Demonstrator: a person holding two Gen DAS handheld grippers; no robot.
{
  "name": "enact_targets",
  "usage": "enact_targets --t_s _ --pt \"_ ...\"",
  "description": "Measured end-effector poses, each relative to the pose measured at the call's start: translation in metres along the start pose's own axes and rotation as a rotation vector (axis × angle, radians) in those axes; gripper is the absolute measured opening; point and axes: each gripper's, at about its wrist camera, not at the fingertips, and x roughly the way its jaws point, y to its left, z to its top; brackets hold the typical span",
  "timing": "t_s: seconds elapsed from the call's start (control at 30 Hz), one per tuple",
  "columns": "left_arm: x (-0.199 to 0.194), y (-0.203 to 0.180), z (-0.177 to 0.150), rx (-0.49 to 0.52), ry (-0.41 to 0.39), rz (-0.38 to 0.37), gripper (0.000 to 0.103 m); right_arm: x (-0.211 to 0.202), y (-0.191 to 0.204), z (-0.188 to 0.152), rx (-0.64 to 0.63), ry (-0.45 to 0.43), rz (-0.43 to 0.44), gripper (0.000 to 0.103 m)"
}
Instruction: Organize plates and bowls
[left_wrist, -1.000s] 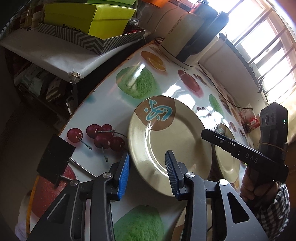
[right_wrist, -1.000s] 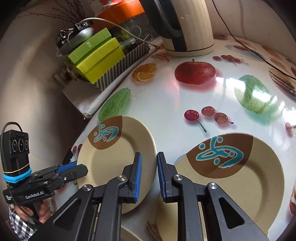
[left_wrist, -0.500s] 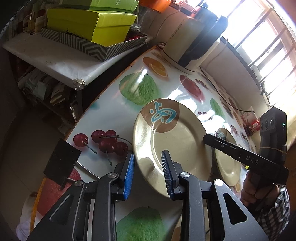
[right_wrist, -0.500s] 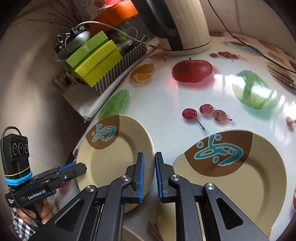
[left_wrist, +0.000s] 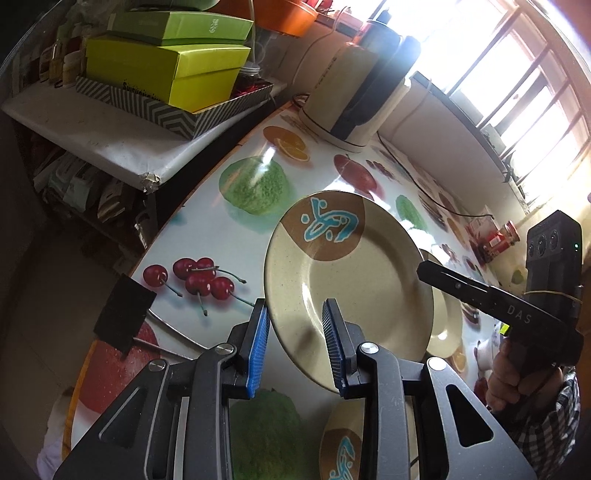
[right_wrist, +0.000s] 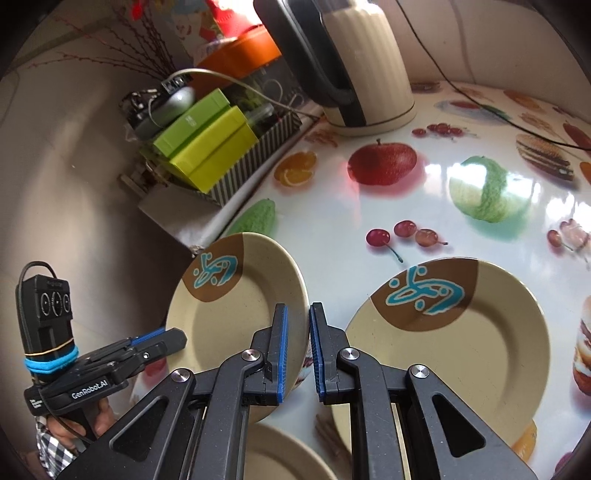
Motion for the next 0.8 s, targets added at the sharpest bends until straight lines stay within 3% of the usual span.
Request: enact_targets --t_s 0.4,0.8 --pt "-0.019 -0.02 -0.023 0.047 -0.004 -0.021 0.031 -0.04 0.002 -0.03 0.029 -0.04 -0.008 0.012" --pt "-0.022 -0.034 -0.06 0.08 0.04 -0.037 0.031 -0.071 -0.002 -0.079 0.087 -0.062 -0.032 0.012"
